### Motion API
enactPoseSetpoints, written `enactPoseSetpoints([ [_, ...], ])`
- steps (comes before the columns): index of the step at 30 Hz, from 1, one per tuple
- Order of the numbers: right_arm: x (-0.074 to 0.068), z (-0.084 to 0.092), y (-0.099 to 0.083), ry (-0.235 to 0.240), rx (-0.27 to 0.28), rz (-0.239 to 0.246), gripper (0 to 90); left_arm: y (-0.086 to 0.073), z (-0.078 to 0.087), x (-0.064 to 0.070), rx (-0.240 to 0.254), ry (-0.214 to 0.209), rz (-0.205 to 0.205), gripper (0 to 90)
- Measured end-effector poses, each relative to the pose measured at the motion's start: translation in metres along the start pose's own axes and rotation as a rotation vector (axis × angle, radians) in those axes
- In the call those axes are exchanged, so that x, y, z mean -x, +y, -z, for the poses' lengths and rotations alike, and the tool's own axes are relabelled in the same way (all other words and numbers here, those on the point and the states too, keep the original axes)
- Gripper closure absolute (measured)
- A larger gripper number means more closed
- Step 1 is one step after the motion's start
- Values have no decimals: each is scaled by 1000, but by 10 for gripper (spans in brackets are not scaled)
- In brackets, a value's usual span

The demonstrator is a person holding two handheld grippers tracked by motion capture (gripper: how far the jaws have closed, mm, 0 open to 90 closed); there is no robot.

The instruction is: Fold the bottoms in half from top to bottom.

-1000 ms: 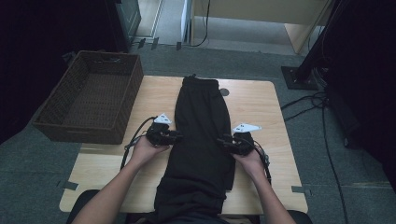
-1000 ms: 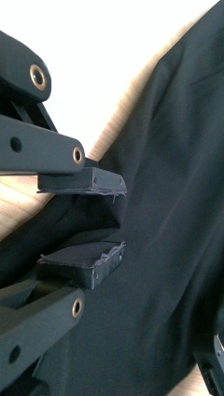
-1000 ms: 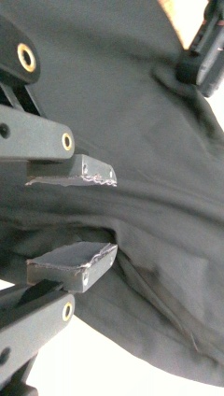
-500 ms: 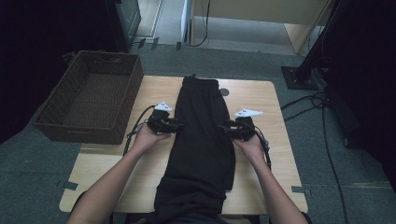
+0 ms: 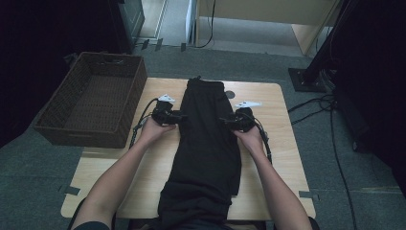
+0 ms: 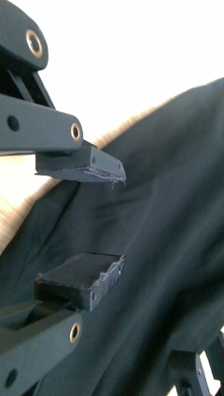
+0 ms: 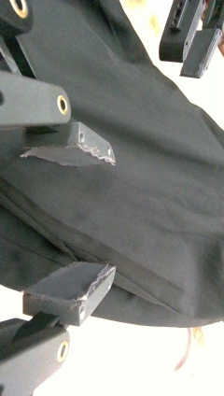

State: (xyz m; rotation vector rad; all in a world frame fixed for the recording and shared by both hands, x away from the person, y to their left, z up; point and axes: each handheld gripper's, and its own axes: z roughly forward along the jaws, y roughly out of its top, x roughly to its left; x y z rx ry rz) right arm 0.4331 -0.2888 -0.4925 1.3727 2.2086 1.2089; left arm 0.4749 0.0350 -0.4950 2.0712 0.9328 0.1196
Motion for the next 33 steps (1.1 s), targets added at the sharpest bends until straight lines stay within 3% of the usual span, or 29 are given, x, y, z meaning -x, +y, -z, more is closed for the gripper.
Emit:
enactPoseSetpoints([
  [5,5,-5,7,-10,-14,-3,394,0,-1,-4,19,37,7,539],
  [6,6,-7,9,-12,-15,4,394,6,-1,-8,-14,18,38,546],
  [7,7,-7,11,-19,-20,12,396,10,-1,-10,-28,11,43,546],
  [9,8,-8,13,-31,8,24,405,20,0,-9,-28,35,4,549],
  [12,10,-11,17,-34,-21,18,395,29,-1,-10,-14,37,-2,540],
  [15,13,-16,20,-42,-3,19,395,33,-8,-15,-27,37,-2,526],
  [19,17,-23,17,-71,13,12,357,33,-20,-18,-70,42,-15,502],
  [23,25,-34,9,-109,-28,-17,334,29,-27,-19,-75,44,-4,488],
  [27,31,-39,4,-120,-34,-38,317,23,-32,-19,-91,57,-27,482],
  [33,23,-42,5,-134,-45,32,376,17,-33,-19,-73,55,-26,496],
])
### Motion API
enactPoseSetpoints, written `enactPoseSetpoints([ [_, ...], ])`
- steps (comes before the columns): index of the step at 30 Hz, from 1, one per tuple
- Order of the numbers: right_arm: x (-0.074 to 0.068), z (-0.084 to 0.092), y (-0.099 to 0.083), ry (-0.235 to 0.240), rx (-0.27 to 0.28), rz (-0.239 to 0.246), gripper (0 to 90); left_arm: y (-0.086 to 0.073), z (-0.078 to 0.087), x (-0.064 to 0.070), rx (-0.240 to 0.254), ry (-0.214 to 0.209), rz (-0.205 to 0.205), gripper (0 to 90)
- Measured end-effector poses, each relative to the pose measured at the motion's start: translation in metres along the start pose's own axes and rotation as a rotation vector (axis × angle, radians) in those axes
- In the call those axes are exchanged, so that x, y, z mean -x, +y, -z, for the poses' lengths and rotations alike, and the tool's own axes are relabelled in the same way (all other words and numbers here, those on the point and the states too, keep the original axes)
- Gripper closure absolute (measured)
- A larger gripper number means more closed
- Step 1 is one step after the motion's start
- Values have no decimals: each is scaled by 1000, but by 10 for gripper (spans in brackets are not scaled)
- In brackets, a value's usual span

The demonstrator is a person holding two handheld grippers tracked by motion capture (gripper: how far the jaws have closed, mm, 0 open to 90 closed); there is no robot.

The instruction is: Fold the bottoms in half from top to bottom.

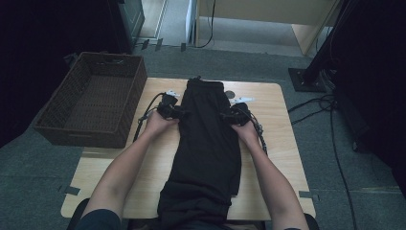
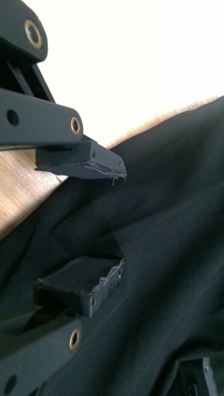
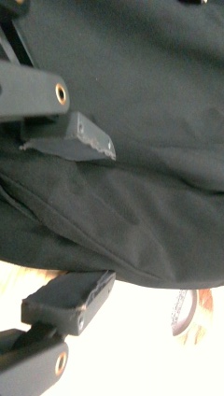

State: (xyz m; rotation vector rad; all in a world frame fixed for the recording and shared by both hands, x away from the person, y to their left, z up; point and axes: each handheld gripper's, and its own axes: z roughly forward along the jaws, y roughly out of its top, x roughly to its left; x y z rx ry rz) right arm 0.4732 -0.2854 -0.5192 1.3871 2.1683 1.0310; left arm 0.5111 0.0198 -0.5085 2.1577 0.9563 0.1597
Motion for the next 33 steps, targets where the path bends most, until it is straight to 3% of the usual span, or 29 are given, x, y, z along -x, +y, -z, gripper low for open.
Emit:
enactPoseSetpoints([
  [2,-2,-1,1,-14,1,-5,421,-3,0,1,7,-31,-1,551],
  [5,-9,1,2,0,-8,-6,592,-7,0,4,26,-43,3,653],
  [7,-13,1,3,27,-16,-14,711,-9,-1,7,31,-63,10,742],
  [10,-17,-1,8,83,-45,-47,809,-4,0,10,-10,-79,23,874],
  [12,-21,0,13,92,-60,-49,826,3,9,8,69,-81,48,894],
  [13,-22,2,18,96,-67,-36,829,10,15,7,86,-73,52,896],
  [16,-22,12,39,114,-33,-26,833,31,27,7,80,-43,9,897],
  [19,-17,26,70,113,9,-24,833,58,48,1,126,-13,10,897],
  [21,-15,37,92,95,53,-21,833,73,63,-2,168,-4,17,897],
  [25,-15,60,134,56,107,34,832,103,95,-3,233,52,-31,897],
  [28,-18,81,168,22,187,79,831,126,121,-2,333,89,-54,897],
  [30,-20,92,183,-7,244,103,828,133,131,0,381,105,-72,897],
  [31,-21,97,190,-24,270,115,827,134,132,1,383,105,-80,897],
  [33,-23,98,191,-33,268,132,825,128,130,2,350,101,-96,896],
])
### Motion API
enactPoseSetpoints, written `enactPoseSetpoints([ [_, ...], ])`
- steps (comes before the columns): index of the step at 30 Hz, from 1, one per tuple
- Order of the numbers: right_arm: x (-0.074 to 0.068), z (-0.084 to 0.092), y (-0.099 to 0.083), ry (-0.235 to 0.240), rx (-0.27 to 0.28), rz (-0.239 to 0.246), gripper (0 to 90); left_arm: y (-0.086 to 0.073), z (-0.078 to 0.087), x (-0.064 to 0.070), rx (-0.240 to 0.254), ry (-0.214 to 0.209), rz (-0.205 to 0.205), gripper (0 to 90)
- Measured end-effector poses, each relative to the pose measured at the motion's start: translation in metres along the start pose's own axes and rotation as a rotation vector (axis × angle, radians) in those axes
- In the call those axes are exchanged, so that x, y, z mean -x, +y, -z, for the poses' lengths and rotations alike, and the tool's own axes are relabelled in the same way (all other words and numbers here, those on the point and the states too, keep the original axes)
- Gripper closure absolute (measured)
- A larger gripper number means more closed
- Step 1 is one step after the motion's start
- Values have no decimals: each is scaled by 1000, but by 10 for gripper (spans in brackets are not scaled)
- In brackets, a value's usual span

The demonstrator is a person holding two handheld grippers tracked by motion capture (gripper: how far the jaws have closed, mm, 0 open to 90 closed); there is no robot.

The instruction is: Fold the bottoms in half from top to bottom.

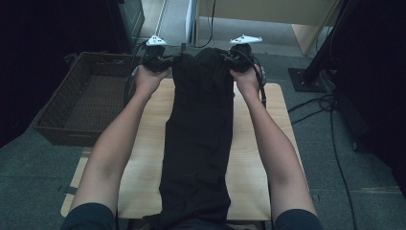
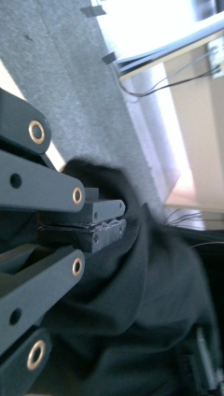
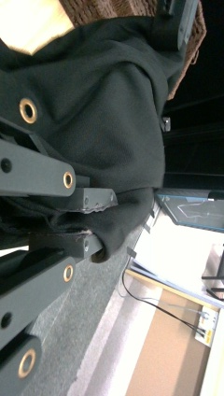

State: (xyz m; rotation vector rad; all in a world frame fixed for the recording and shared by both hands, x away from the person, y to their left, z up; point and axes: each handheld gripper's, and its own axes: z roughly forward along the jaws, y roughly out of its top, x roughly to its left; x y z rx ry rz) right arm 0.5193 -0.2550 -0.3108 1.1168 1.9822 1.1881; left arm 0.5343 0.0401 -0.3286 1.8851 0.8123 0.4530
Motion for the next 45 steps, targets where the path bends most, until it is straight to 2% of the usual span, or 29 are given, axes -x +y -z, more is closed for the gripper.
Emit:
enactPoseSetpoints([
  [2,-1,0,-11,10,-19,-2,825,-14,-1,4,-34,-9,-11,896],
  [4,-4,2,-26,25,-36,-21,824,-29,-1,8,-55,-35,-10,896],
  [6,-10,7,-48,34,-36,-18,824,-51,4,15,-53,-90,-14,895],
  [7,-14,11,-59,46,-38,-25,824,-58,5,17,-61,-100,-12,895],
  [8,-16,14,-68,61,-36,-37,824,-68,8,20,-71,-116,-1,895],
  [10,-25,24,-94,104,-53,-62,824,-86,16,30,-94,-144,-23,895],
  [11,-29,28,-101,123,-63,-62,823,-97,22,37,-104,-161,-22,895],
  [14,-45,48,-134,191,-77,-83,821,-124,31,52,-125,-193,4,894],
  [15,-52,52,-145,207,-81,-90,821,-133,32,57,-146,-202,0,894],
  [17,-64,56,-167,225,-142,-73,820,-151,32,65,-183,-226,22,893],
  [18,-68,57,-179,234,-155,-71,820,-160,31,70,-207,-235,30,893],
  [21,-78,56,-209,262,-216,-104,819,-184,26,81,-286,-250,45,890],
  [22,-81,55,-218,272,-240,-107,819,-190,24,84,-319,-253,42,889],
  [24,-85,52,-231,271,-281,-98,817,-200,19,87,-370,-244,8,887],
  [25,-86,51,-235,269,-292,-104,817,-203,18,88,-378,-242,3,886],
  [27,-84,47,-237,266,-304,-111,817,-204,12,87,-380,-241,18,885],
  [29,-80,42,-237,252,-314,-101,816,-201,7,86,-380,-232,12,885],
  [32,-71,33,-235,224,-307,-108,813,-195,-5,83,-382,-215,28,884],
  [35,-59,19,-228,198,-315,-127,810,-189,-21,73,-367,-199,52,883],
  [41,-33,-14,-213,182,-322,-180,805,-176,-47,50,-352,-158,80,883],
  [43,-27,-23,-210,170,-316,-177,803,-174,-52,45,-318,-122,78,883],
  [45,-21,-32,-205,156,-322,-197,803,-171,-58,40,-341,-135,95,883],
])
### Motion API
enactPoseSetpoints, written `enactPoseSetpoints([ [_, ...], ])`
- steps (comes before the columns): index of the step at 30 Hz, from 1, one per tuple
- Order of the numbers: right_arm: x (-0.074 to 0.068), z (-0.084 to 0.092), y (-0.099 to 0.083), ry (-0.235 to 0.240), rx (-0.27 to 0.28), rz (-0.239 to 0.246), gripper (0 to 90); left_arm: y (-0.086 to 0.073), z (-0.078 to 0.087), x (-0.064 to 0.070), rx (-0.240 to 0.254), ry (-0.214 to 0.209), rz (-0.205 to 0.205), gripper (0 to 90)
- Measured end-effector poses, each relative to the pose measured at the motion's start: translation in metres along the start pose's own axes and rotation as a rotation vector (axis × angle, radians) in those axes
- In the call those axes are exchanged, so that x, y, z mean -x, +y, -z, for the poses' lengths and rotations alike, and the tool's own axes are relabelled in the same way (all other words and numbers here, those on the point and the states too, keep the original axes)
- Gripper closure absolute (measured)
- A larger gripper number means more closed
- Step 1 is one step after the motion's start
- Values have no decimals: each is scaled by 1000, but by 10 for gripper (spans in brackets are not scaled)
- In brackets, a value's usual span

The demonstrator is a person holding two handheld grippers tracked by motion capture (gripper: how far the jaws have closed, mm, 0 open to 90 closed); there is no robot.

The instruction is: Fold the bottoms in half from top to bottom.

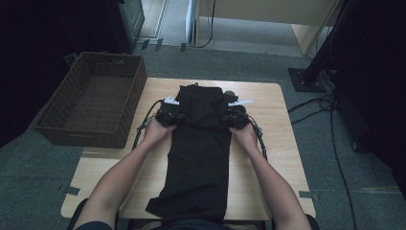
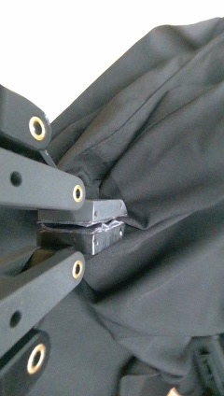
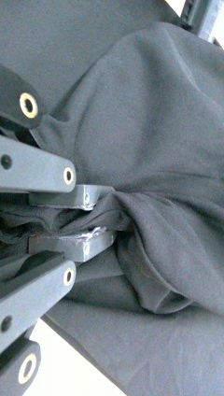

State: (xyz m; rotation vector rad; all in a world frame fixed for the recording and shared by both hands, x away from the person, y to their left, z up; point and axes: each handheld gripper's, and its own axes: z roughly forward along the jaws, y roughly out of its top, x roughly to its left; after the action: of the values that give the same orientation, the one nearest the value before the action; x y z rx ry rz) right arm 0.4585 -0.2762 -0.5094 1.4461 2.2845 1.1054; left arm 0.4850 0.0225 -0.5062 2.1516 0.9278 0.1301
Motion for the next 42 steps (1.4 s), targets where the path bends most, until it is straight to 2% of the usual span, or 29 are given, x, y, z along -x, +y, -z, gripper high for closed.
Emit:
enactPoseSetpoints([
  [2,5,-5,7,-9,-1,-8,803,7,-3,-4,0,23,-1,883],
  [4,9,-10,14,-23,-8,-15,803,14,-8,-6,-18,44,-26,883],
  [5,10,-12,17,-30,-10,-14,803,17,-9,-8,-22,47,-25,883],
  [8,10,-17,24,-63,-17,-21,802,22,-12,-14,-17,48,11,884],
  [10,7,-17,26,-92,-21,1,816,24,-8,-12,4,55,12,892],
  [11,5,-16,28,-102,-26,8,823,26,0,-9,55,57,-2,895],
  [12,0,-11,31,-110,-20,26,827,29,7,-6,81,60,-16,896],
  [15,-7,13,46,-92,81,42,831,40,35,2,159,66,-40,897],
  [16,-9,22,50,-85,103,48,832,45,50,7,188,63,-50,897],
  [19,-24,68,61,-35,213,78,832,43,95,28,277,17,-74,896],
  [20,-32,86,59,-15,250,103,831,40,105,34,291,5,-81,896],
  [21,-36,96,56,-7,264,113,831,33,115,42,300,-11,-99,894],
  [23,-48,116,42,29,276,134,830,18,126,54,278,-34,-121,892],
  [25,-57,123,24,54,244,154,829,-3,127,62,237,-67,-112,892],
  [28,-70,118,-16,104,158,153,828,-38,114,70,139,-116,-79,890],
  [30,-74,110,-39,123,106,142,827,-56,104,75,70,-118,-91,889],
  [32,-75,102,-56,132,66,130,826,-66,95,77,9,-124,-94,887],
  [34,-74,93,-70,130,13,118,824,-72,86,78,-44,-127,-101,886],
  [37,-72,83,-82,98,-55,133,820,-74,74,77,-82,-131,-102,885],
  [38,-71,81,-83,90,-61,150,819,-75,70,76,-90,-129,-103,885],
  [42,-65,69,-80,75,-68,157,818,-68,58,70,-96,-118,-96,882],
])
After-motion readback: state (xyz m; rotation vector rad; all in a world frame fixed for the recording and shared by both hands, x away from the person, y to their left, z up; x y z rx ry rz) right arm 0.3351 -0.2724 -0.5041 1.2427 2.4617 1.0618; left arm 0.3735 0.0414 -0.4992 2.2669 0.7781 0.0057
